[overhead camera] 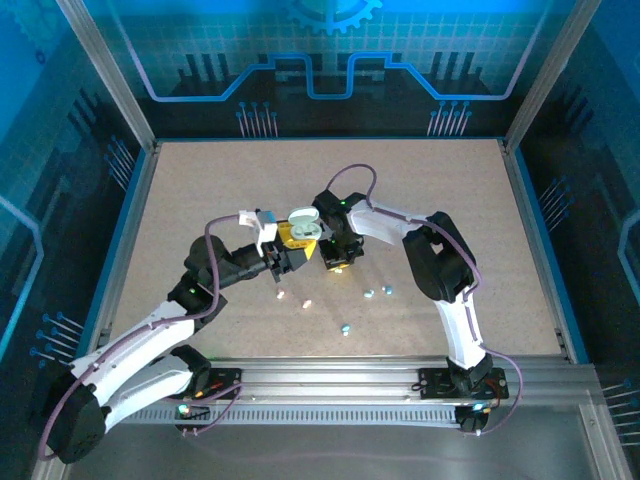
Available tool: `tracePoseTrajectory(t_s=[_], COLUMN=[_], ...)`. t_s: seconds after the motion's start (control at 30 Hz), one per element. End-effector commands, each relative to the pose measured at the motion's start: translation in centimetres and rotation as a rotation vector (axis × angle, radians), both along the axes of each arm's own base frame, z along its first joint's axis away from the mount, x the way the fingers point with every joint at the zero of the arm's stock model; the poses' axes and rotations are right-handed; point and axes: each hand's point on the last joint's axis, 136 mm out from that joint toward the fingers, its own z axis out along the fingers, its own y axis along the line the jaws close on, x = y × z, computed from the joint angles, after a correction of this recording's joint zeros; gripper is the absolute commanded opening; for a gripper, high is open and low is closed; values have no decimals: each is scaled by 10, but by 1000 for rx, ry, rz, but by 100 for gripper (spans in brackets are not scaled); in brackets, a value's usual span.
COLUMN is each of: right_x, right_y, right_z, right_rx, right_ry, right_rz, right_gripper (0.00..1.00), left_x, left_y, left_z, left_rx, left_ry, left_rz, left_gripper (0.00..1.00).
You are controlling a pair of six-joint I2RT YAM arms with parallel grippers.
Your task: Insert the wireless bluetooth earbuds into the charging case
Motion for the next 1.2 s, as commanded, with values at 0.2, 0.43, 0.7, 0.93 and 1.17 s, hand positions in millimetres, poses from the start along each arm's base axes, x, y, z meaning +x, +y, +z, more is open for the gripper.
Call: tracePoseTrajectory(t_s=[0.2, 0.43, 0.7, 0.93, 1.17], right_x=[-12, -7, -10, -25, -36], right_y=[7, 2, -18, -23, -21], right_z=[20, 93, 213, 281, 311], right_rx=[55, 366, 984, 1255, 1329], right_ry=[2, -73, -75, -45, -21], right_rz=[24, -46, -68, 46, 96], right_gripper=[18, 18, 19, 20, 21], left_x=[2, 8, 21, 22, 22], left_y=[6, 11, 18, 8, 1], left_z=[10, 9, 6, -2, -4], left_rx=[-3, 2, 15, 47, 69], left_ry=[-50, -51, -52, -57, -119], left_rz=[35, 86, 166, 120, 84], left_gripper=[38, 38, 38, 38, 39])
